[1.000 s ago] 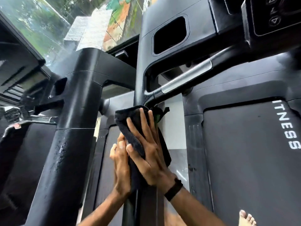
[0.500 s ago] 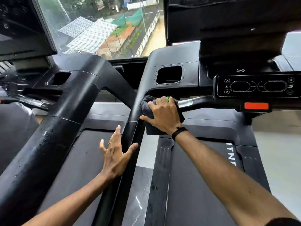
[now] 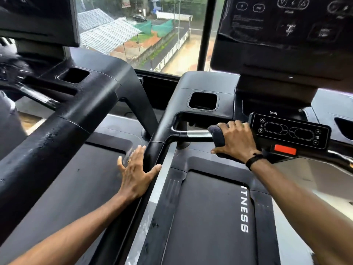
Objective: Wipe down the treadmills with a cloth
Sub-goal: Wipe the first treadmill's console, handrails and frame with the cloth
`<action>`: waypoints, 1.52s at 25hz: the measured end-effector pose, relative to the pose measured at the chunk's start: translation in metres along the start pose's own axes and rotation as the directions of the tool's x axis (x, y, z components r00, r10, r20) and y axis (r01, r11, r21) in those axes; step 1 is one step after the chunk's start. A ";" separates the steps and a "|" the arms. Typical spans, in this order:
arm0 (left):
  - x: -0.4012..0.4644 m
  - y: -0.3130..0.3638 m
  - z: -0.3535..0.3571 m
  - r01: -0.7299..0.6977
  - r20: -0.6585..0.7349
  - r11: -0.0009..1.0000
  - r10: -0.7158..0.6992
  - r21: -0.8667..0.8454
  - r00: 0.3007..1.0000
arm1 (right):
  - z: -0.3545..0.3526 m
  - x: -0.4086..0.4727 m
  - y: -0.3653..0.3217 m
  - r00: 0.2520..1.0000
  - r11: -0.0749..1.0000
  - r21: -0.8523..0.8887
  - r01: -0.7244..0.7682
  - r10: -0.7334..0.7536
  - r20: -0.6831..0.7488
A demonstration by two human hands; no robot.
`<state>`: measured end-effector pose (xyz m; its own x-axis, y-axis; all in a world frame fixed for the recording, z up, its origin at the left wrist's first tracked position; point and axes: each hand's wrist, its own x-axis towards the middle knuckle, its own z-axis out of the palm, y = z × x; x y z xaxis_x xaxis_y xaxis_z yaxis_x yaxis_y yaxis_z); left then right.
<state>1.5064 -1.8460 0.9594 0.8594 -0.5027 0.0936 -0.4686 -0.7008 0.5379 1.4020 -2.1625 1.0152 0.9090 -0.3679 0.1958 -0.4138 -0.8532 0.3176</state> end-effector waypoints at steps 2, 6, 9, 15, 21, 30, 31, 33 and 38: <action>0.001 -0.001 0.001 -0.003 -0.010 1.000 0.003 -0.017 1.000 | -0.005 0.006 -0.006 0.999 1.000 0.001 0.023 -0.023 0.039; 0.004 -0.003 0.003 -0.001 -0.019 1.000 0.001 -0.022 1.000 | -0.010 0.021 -0.047 0.994 0.997 0.017 0.074 -0.075 0.080; 0.005 -0.003 0.004 0.001 -0.030 0.999 -0.002 -0.033 1.000 | -0.009 0.040 -0.101 0.992 0.994 0.036 0.102 -0.104 0.072; 0.006 -0.003 0.005 0.019 -0.039 0.999 -0.021 -0.049 0.999 | -0.011 0.062 -0.132 0.988 0.984 0.171 0.051 -0.075 0.137; 0.006 0.001 0.003 0.035 -0.047 0.998 -0.037 -0.049 0.998 | -0.027 0.077 -0.125 0.950 0.961 0.277 0.019 -0.104 0.294; 0.002 0.004 -0.001 0.072 -0.059 0.997 -0.074 -0.042 0.995 | -0.014 0.007 -0.175 0.998 0.964 0.260 0.054 -0.057 0.004; 0.001 0.005 -0.002 0.077 -0.068 0.996 -0.080 -0.049 0.994 | -0.015 -0.006 -0.181 0.993 0.937 0.328 0.119 -0.118 -0.022; 0.001 0.006 -0.004 0.070 -0.077 0.996 -0.073 -0.048 0.994 | -0.019 -0.029 -0.186 0.968 0.851 0.476 0.223 -0.250 -0.007; 0.001 0.003 -0.002 -0.060 -0.072 0.997 0.063 0.040 0.995 | -0.025 -0.030 -0.173 0.933 0.824 0.470 0.317 -0.360 0.002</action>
<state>1.5059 -1.8477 0.9627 0.8409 -0.5077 0.1874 -0.5269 -0.6891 0.4975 1.4453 -1.9950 0.9773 0.9971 -0.0369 0.0661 -0.0293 -0.9933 -0.1122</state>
